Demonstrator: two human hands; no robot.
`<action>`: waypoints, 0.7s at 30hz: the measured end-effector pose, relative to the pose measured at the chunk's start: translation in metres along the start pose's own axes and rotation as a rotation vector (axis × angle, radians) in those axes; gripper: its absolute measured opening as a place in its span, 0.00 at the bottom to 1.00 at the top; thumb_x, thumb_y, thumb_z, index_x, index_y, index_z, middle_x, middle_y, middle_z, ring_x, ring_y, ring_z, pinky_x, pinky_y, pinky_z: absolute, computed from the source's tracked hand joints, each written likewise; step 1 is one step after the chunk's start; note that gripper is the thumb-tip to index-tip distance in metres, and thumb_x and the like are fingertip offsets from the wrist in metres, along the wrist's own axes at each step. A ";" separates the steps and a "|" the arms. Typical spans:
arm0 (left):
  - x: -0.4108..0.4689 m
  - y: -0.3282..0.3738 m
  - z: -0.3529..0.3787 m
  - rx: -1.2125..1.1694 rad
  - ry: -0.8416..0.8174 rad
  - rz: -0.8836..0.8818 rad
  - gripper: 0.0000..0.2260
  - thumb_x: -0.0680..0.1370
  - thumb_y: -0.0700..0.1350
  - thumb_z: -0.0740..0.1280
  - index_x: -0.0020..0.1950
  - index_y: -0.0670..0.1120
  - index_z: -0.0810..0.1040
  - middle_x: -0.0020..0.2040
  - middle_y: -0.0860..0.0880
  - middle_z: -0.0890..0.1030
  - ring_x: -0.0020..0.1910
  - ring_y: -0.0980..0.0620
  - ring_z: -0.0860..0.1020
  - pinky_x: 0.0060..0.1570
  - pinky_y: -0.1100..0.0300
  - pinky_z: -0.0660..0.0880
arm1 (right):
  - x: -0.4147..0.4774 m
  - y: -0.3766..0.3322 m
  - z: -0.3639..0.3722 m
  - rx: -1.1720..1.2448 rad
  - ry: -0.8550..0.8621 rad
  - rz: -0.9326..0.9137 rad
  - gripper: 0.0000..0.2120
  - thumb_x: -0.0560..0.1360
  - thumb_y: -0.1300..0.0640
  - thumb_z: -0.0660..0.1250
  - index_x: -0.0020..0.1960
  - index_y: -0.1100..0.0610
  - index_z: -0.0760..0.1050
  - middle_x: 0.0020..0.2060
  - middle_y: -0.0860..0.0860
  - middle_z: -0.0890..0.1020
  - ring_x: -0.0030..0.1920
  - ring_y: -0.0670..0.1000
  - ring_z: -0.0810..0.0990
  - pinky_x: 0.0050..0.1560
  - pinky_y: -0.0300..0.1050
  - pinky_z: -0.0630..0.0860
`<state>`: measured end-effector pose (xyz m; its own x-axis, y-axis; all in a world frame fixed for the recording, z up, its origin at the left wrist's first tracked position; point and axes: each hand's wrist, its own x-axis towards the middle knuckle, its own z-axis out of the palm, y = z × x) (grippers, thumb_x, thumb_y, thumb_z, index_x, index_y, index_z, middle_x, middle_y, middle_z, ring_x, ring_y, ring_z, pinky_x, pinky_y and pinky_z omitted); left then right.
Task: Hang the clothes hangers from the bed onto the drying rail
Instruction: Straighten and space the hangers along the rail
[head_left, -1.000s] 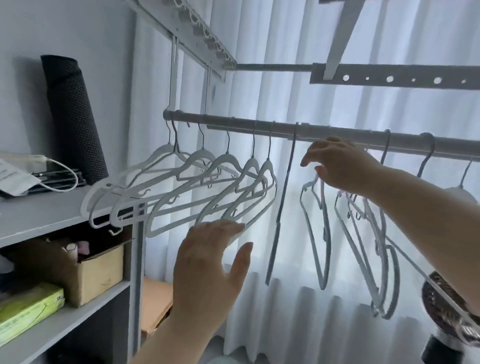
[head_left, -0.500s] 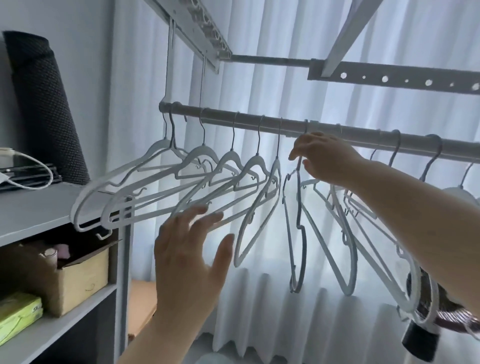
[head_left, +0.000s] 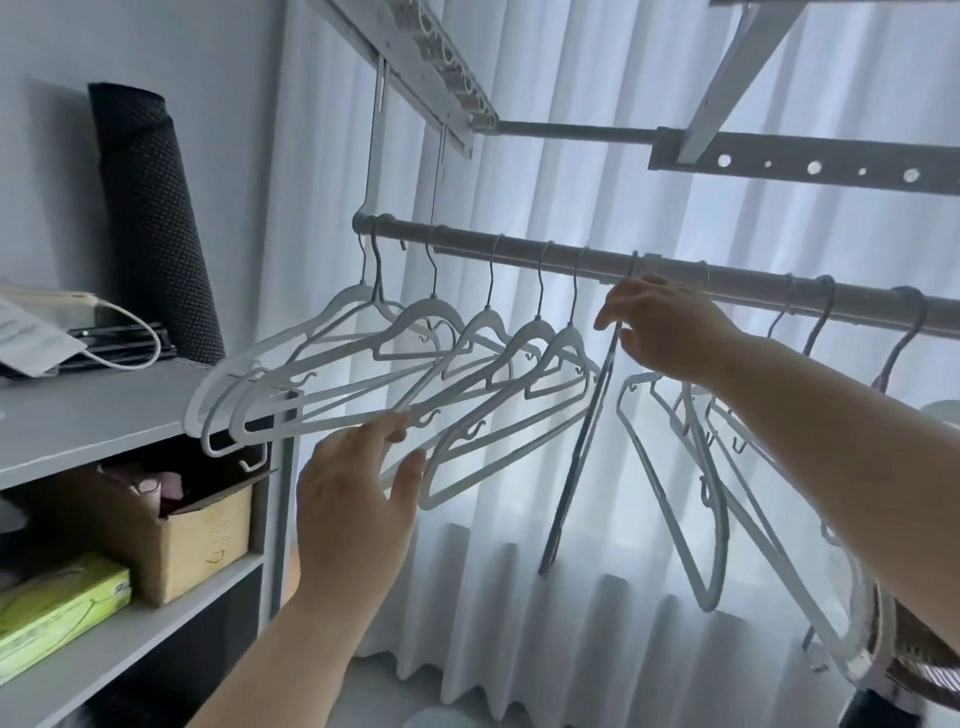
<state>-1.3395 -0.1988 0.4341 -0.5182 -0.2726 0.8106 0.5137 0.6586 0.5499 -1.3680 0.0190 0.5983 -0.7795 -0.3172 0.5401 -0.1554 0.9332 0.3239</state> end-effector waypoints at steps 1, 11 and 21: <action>-0.001 0.000 0.001 0.028 -0.001 0.008 0.11 0.69 0.43 0.64 0.49 0.42 0.80 0.41 0.52 0.81 0.44 0.42 0.79 0.49 0.53 0.66 | 0.000 0.000 0.001 0.001 0.000 -0.005 0.16 0.77 0.65 0.58 0.60 0.53 0.75 0.65 0.50 0.72 0.67 0.52 0.66 0.66 0.45 0.61; -0.012 0.007 0.010 0.134 0.058 0.134 0.18 0.77 0.54 0.54 0.40 0.48 0.81 0.43 0.51 0.84 0.56 0.44 0.77 0.64 0.51 0.52 | -0.006 0.003 0.005 -0.004 -0.031 -0.047 0.16 0.77 0.63 0.57 0.60 0.52 0.75 0.65 0.48 0.72 0.67 0.50 0.66 0.65 0.42 0.60; -0.021 0.015 0.017 0.176 0.074 0.218 0.13 0.71 0.54 0.60 0.36 0.52 0.83 0.50 0.50 0.83 0.64 0.49 0.66 0.71 0.58 0.37 | -0.006 -0.006 0.011 -0.028 -0.107 -0.102 0.13 0.77 0.60 0.60 0.58 0.50 0.77 0.63 0.46 0.73 0.66 0.49 0.67 0.64 0.41 0.62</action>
<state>-1.3325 -0.1713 0.4224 -0.3537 -0.1575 0.9220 0.4779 0.8169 0.3229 -1.3689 0.0175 0.5847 -0.8212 -0.3891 0.4174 -0.2213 0.8914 0.3956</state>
